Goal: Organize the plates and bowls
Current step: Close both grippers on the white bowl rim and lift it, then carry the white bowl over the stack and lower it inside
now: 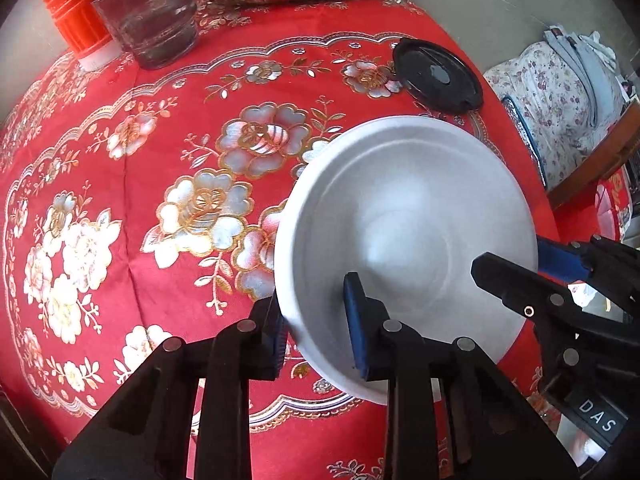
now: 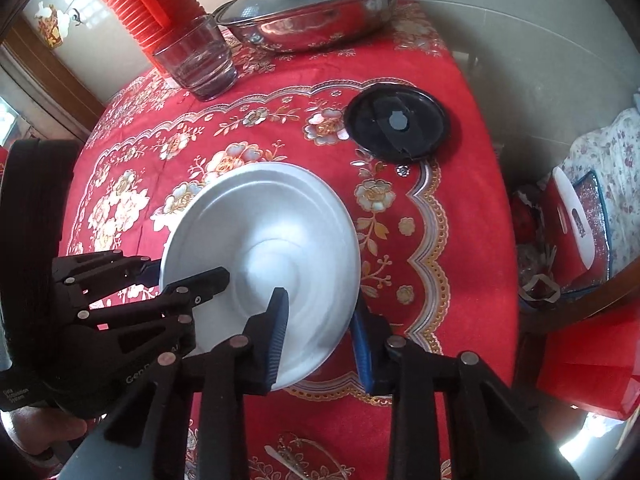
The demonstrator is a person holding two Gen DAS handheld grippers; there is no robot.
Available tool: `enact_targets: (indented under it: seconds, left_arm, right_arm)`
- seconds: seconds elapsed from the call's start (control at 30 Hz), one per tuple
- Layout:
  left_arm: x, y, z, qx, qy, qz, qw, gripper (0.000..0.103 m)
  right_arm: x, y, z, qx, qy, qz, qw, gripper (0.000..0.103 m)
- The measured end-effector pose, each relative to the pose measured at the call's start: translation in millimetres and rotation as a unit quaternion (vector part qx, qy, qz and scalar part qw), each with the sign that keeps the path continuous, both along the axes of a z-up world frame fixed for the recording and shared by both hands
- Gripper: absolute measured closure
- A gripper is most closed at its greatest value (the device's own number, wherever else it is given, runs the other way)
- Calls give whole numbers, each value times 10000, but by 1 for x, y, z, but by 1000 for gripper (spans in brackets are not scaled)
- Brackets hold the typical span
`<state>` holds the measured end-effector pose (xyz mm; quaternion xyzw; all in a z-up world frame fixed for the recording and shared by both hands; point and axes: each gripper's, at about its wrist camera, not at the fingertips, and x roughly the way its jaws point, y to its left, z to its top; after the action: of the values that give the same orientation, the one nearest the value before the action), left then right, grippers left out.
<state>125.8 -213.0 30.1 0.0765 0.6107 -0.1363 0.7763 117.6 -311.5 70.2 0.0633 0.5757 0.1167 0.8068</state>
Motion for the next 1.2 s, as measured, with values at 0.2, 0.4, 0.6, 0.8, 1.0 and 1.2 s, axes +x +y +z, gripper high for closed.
enact_targets:
  seconds: [0.2, 0.4, 0.6, 0.8, 1.0, 1.2]
  left_arm:
    - [-3, 21, 8, 38, -78, 99, 9999, 77]
    - [-9, 48, 19, 46, -193, 291, 9994, 77]
    - [-17, 86, 35, 1, -325, 566, 9979, 77]
    - [-26, 134, 52, 18, -465, 962, 9943, 77]
    - [-40, 187, 68, 40, -604, 1395, 9884, 77]
    - [-57, 239, 81, 65, -740, 1828, 9803, 77]
  right_arm:
    - [-3, 17, 1, -35, 8, 141, 9999, 73]
    - [-4, 41, 13, -89, -125, 362, 9992, 72]
    - [-6, 76, 29, -198, -338, 674, 9970, 70]
    - [-10, 121, 42, -204, -501, 1069, 9928, 70]
    - [-13, 173, 55, -212, -653, 1551, 9855, 70]
    - [-19, 221, 64, -191, -777, 1989, 9767, 70]
